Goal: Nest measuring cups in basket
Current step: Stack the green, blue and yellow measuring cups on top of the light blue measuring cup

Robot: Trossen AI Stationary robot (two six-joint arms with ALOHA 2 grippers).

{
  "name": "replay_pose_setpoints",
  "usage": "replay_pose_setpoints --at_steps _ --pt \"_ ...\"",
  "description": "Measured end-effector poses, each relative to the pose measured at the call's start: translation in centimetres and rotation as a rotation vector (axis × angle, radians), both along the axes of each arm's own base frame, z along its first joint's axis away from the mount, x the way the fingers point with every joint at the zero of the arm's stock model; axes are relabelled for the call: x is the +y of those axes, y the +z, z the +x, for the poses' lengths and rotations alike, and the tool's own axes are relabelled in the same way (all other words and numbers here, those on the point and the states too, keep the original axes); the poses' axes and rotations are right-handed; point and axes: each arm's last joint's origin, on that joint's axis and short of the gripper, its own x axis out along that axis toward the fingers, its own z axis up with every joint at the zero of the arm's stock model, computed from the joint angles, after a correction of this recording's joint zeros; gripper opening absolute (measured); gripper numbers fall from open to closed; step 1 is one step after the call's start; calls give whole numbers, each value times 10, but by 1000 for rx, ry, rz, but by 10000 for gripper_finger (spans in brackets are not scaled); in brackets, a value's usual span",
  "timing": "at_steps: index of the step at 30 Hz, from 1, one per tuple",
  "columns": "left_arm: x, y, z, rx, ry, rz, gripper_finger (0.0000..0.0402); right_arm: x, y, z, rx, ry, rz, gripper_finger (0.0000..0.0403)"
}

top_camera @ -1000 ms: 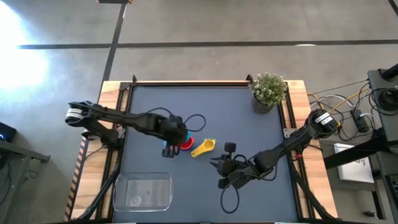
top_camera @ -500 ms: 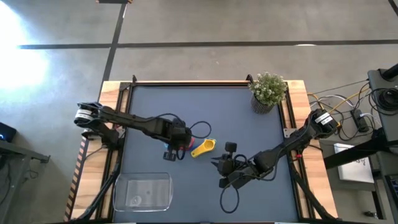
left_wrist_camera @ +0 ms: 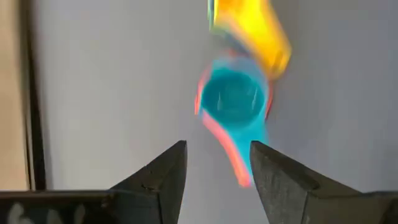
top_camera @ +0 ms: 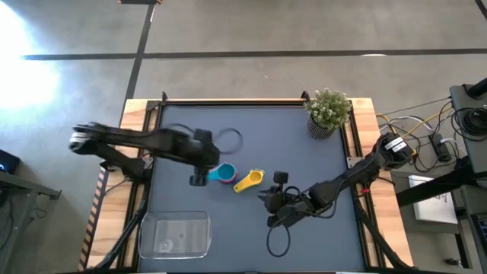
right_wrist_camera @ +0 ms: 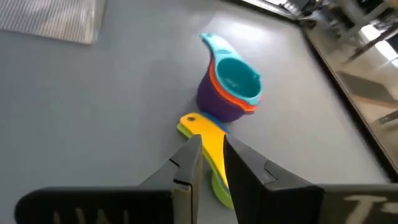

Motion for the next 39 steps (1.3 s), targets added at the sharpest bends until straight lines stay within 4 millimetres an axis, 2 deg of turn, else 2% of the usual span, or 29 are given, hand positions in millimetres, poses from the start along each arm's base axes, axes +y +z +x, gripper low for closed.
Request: replay_pose_setpoints --at_steps 2,5,9,15,20,26,33,39 --pt "0 18 -18 -180 -15 -71 159 -6 2 4 26 22 36 58" --pt "1 24 -49 -393 -23 -164 158 -16 6 14 47 67 129 73" --pt "5 14 -84 -633 35 -255 157 -31 11 23 75 128 165 109" --pt "8 -16 -111 -896 75 -358 157 -53 21 36 68 155 205 181" --pt "9 -41 -121 -997 81 -400 157 -73 17 48 89 147 246 232" --pt "9 -61 -124 -1030 61 -385 157 -89 8 59 141 133 200 267" --pt "9 -57 -125 -1022 46 -362 157 -114 -16 68 230 128 270 281" --pt "9 -56 -124 -1025 55 -357 157 -118 -27 72 260 153 255 283"
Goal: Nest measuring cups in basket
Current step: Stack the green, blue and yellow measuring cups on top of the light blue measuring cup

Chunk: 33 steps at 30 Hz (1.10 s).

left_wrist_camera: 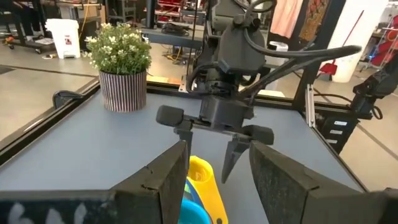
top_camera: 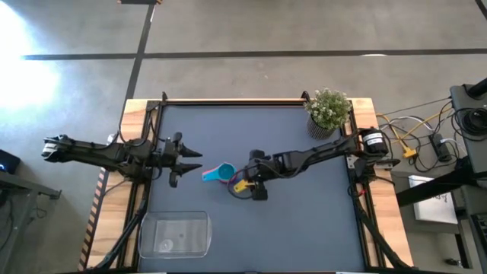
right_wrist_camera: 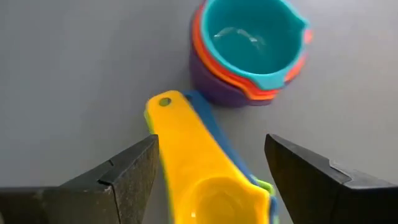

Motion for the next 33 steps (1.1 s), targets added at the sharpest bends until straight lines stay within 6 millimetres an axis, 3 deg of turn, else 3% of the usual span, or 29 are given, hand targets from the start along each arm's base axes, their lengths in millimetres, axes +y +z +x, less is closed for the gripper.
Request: replay_pose_setpoints --at_steps 10,25,33 --pt "0 -1 2 0 25 3 157 0 -20 21 64 71 21 284" --pt "0 -4 5 27 25 22 157 -5 -43 41 322 71 12 280" --pt "0 -4 5 30 28 28 157 -5 -35 39 333 69 3 196"
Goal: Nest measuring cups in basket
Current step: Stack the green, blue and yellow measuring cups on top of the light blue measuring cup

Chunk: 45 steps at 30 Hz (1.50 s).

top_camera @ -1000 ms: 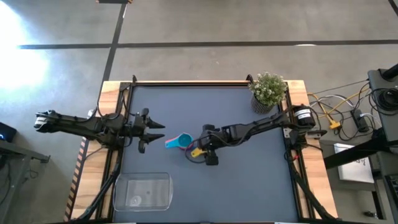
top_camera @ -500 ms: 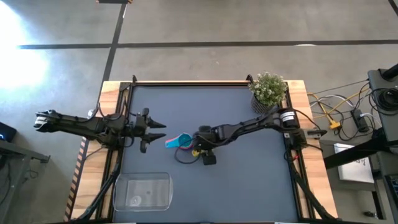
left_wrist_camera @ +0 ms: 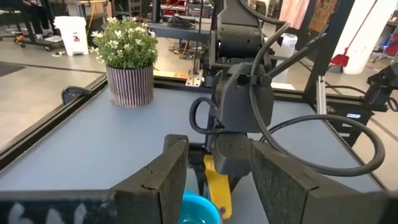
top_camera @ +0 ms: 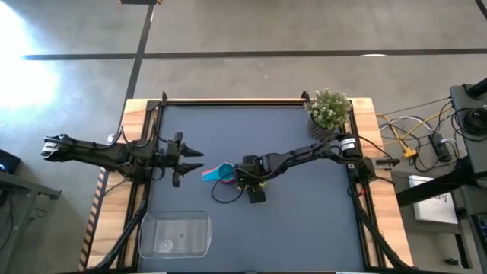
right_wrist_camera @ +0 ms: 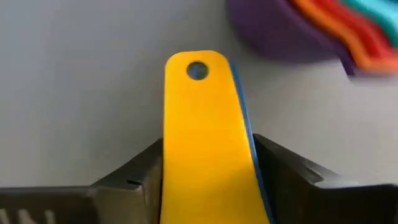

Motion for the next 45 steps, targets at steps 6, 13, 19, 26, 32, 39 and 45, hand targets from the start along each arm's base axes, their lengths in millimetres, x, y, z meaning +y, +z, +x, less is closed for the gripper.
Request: replay_pose_setpoints --at_steps 6,13,19,26,32,39,45 --pt "0 0 0 2 10 7 157 -1 0 -6 54 -5 -8 179" --pt "0 0 0 2 10 8 157 0 5 -8 58 -18 -3 170" --pt "1 0 0 -1 17 25 157 0 30 -10 -13 -29 2 165" --pt "1 1 -1 -4 36 37 157 0 72 -3 -149 -22 -14 161" --pt "2 14 -7 -50 36 32 157 -1 108 19 -329 34 -65 158" --pt "4 22 -24 -65 36 23 157 -7 124 50 -443 84 -102 161" --pt "6 20 -40 -135 52 22 157 -18 109 77 -422 119 -40 160"
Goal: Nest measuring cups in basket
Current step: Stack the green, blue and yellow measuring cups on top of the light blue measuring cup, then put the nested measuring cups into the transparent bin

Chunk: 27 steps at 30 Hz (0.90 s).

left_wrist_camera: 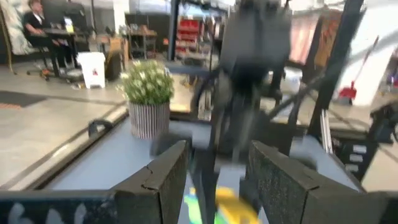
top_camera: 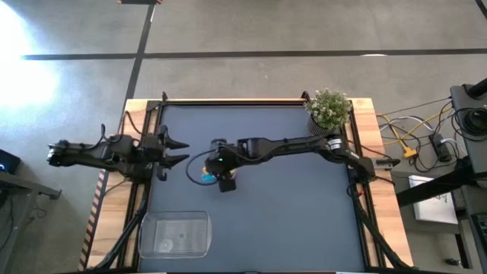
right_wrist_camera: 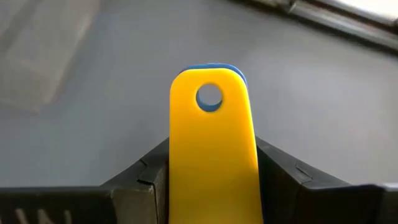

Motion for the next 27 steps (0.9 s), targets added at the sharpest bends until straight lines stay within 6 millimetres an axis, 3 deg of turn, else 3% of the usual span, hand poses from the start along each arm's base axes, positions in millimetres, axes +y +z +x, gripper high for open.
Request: replay_pose_setpoints --at_steps 11,20,27 --pt "1 -4 -12 -9 1 -1 157 -13 -39 26 171 -23 20 162" --pt "1 -4 -10 -3 1 0 157 -13 -33 30 152 -57 46 229" --pt "1 -7 -7 33 1 4 157 -13 -12 15 198 -96 64 270"
